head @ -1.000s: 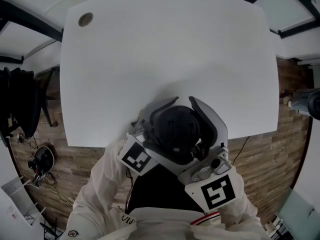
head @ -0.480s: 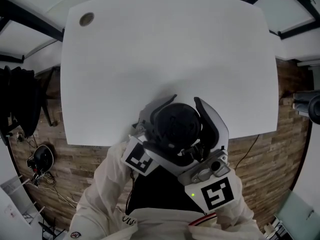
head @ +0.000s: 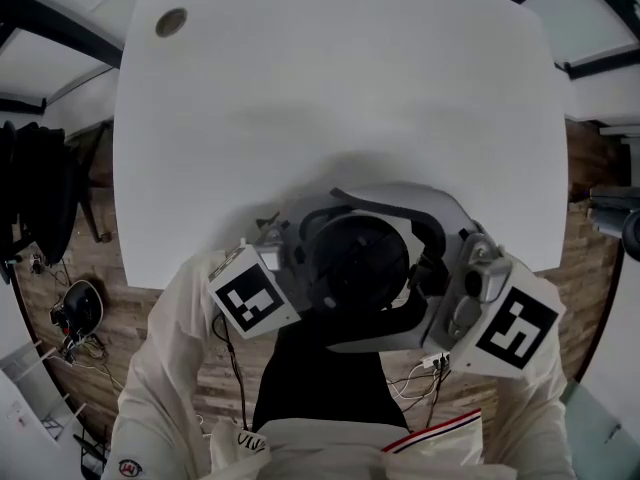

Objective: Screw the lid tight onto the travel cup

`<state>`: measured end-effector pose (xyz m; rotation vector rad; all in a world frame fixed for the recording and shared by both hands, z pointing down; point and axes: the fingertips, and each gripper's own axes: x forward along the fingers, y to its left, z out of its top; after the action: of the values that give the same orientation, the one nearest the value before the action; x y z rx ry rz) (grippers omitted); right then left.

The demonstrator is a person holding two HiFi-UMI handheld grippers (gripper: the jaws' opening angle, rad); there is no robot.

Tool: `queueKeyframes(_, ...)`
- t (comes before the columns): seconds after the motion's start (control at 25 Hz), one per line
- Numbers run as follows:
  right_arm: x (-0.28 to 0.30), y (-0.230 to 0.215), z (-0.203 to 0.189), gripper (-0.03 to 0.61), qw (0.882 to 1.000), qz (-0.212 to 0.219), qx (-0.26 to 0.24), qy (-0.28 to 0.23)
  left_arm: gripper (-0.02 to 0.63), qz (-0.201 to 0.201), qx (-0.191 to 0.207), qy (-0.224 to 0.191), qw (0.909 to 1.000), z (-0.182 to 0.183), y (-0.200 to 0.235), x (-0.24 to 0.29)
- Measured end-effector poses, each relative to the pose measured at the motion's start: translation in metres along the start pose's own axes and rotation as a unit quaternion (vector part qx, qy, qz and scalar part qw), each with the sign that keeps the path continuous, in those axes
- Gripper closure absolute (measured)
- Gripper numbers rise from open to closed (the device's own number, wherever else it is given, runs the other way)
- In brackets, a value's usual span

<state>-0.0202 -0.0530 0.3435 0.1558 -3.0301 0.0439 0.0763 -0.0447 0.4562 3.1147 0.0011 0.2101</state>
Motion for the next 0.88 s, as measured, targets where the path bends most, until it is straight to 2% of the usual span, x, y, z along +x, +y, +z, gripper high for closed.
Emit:
queueKeyframes(0.16,-0.001,0.001,-0.001,0.067,1.0,-0.014,0.003,-0.01,0.21,0.004,0.002,0.001,1.0,0.001,-0.001,0.003)
queueKeyframes(0.44,0.001,-0.007,0.001,0.071,0.994,-0.106,0.015,-0.026,0.211,0.015,0.001,0.0,0.9999,0.0,0.0,-0.001)
queueKeyframes(0.64,-0.004,-0.014,0.0,0.072,0.981,-0.187,0.027,-0.031,0.21,0.052,0.006,0.012,0.9986,0.0,0.006,0.001)
queueKeyframes(0.88,-0.005,-0.022,-0.001,0.072,0.964,-0.262,0.042,-0.018,0.21,0.079,0.003,0.02,0.9967,-0.001,0.009,0.002)
